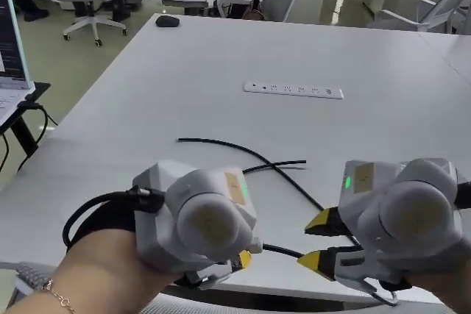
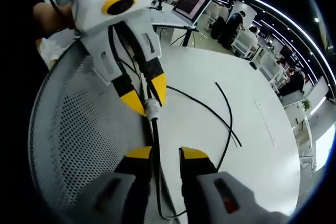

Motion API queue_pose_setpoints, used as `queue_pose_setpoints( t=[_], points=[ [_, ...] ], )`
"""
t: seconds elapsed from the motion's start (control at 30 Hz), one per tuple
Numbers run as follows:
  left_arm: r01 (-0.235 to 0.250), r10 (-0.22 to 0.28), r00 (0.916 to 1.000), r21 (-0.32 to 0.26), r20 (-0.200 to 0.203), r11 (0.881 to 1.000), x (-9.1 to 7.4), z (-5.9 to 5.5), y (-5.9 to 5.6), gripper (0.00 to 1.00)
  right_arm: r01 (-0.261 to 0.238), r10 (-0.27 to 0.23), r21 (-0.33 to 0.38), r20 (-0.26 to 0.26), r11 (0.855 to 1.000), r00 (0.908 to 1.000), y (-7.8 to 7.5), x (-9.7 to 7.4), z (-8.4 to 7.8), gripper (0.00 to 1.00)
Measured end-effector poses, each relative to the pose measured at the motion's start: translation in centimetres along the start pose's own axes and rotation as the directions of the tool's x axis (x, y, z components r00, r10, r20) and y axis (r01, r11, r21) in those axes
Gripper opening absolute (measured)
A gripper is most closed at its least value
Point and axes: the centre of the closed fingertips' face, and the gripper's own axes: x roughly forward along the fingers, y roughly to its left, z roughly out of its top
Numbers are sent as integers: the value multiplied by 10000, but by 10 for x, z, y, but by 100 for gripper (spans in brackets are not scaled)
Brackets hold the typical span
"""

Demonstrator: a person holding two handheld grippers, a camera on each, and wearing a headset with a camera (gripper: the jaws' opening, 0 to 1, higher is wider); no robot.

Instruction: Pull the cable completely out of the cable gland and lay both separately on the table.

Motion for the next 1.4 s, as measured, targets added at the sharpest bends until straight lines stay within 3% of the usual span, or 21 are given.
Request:
queue_pose_setpoints(
  t=[0.23, 0.6, 0.83, 1.07, 1.4],
  points=[
    [-20, 20, 10000, 4, 42, 10000, -1, 1, 2, 17, -275, 276, -78, 73, 9996, 9996, 5, -3, 0, 4],
    [-202, 202, 9998, -90, -23, 9998, -3, -2, 9, 17, -165, 165, -131, -9, 9998, 9999, -1, -6, -7, 3],
    [-438, 436, 9990, -245, -111, 9987, -6, -6, 19, 17, 78, -75, 60, -527, 10000, 9986, -10, -11, -32, 3],
    [-492, 488, 9987, -313, -124, 9983, -7, -8, 20, 17, 224, -191, 367, -898, 9991, 9958, -16, -16, -53, 3],
    [-461, 458, 9989, -338, -90, 9984, -5, -6, 20, 17, 305, -239, 660, -989, 9973, 9948, -18, -22, -64, 3]
  ],
)
